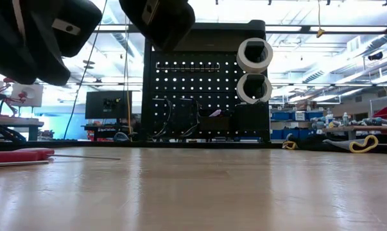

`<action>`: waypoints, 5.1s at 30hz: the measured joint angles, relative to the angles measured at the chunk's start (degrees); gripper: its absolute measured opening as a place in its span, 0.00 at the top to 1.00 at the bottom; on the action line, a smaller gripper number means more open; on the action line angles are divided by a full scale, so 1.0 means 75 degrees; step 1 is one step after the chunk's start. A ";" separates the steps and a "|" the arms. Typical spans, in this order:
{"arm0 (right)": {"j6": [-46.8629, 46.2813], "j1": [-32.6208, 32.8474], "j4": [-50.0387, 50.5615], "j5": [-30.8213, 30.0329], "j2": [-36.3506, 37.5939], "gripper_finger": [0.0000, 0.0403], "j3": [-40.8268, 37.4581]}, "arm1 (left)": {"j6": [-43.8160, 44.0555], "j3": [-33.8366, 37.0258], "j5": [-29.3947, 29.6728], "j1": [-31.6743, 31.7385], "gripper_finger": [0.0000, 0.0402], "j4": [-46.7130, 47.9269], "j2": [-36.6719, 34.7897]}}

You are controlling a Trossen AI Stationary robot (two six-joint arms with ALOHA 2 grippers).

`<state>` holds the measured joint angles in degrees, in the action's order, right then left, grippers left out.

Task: Hang tools onto peg board
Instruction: Hang the red allen wrench on the peg board

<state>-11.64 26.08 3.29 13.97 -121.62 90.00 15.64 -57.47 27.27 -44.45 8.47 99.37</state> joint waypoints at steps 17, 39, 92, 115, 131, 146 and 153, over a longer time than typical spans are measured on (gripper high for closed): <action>-0.0508 -0.0013 0.0729 -0.0181 0.0491 0.56 0.0003 | 0.0528 -0.0003 -0.0364 -0.0112 0.99 -0.0009 -0.0217; -0.2619 0.1630 0.3474 -0.8271 0.3090 0.52 -0.1200 | 0.3176 0.0361 0.5015 0.0236 0.99 0.1180 -0.0862; 0.2570 -0.0270 -0.9096 -0.8708 0.0364 0.97 -0.2498 | 0.0586 0.0329 0.7364 0.0515 0.99 -0.0189 -0.0941; 0.1799 -0.0070 -0.5882 -0.7627 0.1963 0.99 -0.2495 | 0.0597 0.0323 0.3767 0.0338 0.78 -0.0001 -0.2113; 0.0747 -0.0551 -0.4652 -0.4655 0.2052 0.99 -0.2495 | 0.0426 0.0323 0.2517 0.0358 0.76 0.0006 -0.2123; 0.0769 -0.0576 -0.4322 -0.3554 0.2049 0.99 -0.2498 | 0.1739 0.0368 0.1887 0.0353 0.76 0.1906 -0.2513; 0.0780 -0.0608 -0.4330 -0.3412 0.2046 0.99 -0.2498 | 0.0156 0.1054 0.1325 0.0385 0.76 -0.0895 -0.2325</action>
<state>-5.79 21.52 -29.18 -11.63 -106.28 71.26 16.81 -49.57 37.21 -41.56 1.75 81.93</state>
